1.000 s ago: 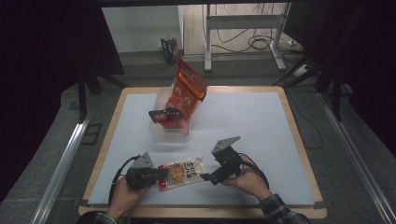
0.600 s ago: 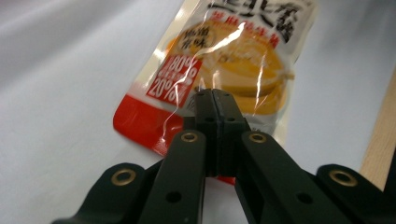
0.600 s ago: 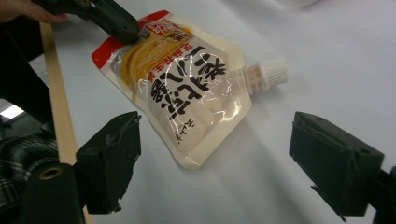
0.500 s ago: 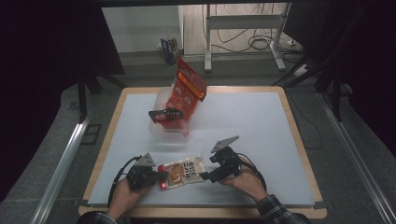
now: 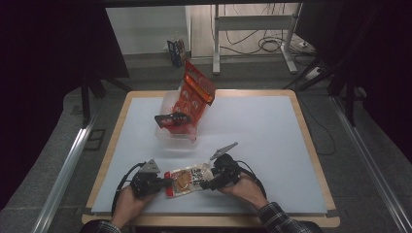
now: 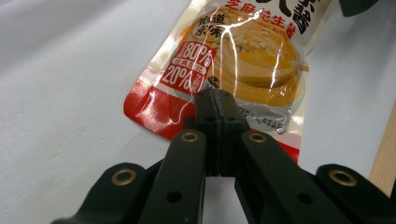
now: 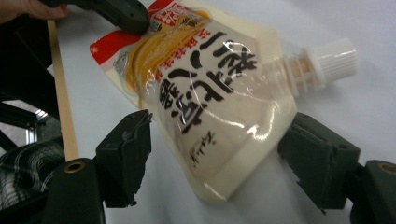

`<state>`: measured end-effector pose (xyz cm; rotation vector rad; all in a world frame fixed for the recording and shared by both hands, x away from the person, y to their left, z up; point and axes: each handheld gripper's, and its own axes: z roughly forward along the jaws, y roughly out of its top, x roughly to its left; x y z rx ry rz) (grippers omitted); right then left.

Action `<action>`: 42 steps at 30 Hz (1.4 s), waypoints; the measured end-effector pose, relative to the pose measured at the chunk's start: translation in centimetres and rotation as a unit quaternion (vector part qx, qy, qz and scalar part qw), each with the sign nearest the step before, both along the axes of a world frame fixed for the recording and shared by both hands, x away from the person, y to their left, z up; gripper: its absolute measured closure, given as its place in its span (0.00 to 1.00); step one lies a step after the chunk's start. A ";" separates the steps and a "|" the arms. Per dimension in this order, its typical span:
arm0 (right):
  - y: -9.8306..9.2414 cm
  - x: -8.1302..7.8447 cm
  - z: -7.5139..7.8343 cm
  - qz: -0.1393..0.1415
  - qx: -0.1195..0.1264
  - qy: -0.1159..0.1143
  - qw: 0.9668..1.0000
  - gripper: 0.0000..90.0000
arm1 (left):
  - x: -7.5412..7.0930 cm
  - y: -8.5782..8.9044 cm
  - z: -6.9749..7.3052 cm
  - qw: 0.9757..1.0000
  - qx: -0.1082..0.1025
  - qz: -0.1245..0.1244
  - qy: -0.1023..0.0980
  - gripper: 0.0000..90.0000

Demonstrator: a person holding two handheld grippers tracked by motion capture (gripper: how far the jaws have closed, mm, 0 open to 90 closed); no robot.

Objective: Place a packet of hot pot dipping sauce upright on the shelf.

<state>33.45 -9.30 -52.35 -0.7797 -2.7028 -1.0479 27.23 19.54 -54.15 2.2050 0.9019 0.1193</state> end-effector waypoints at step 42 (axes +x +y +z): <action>2.2 0.7 5.6 0.011 0.097 -0.040 0.994 0.96 | -1.5 0.4 1.2 0.997 0.002 0.018 -0.073 0.38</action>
